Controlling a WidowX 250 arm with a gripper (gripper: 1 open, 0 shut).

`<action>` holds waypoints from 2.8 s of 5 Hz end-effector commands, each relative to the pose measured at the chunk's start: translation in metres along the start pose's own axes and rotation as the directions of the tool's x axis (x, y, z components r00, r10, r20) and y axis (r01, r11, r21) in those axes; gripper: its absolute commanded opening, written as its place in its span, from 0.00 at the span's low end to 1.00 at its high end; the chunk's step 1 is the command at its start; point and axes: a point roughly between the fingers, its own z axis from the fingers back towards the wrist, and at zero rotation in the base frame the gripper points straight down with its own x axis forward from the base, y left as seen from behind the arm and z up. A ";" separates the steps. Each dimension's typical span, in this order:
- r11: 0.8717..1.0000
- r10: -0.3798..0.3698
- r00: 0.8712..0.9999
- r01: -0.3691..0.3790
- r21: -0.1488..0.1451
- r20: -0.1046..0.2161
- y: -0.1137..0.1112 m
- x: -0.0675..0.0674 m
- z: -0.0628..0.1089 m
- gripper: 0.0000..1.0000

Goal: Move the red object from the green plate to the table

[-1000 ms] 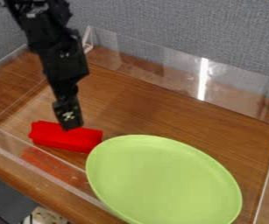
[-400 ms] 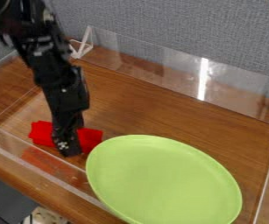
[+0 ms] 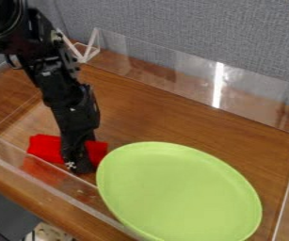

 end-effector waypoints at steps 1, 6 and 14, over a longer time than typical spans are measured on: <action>1.000 0.029 0.999 -0.029 0.005 0.017 0.008 -0.004 0.006 0.00; 0.974 0.091 0.987 -0.060 -0.217 0.133 -0.055 0.016 -0.001 0.00; 0.917 0.059 0.979 0.024 -0.398 0.195 -0.105 0.039 -0.011 0.00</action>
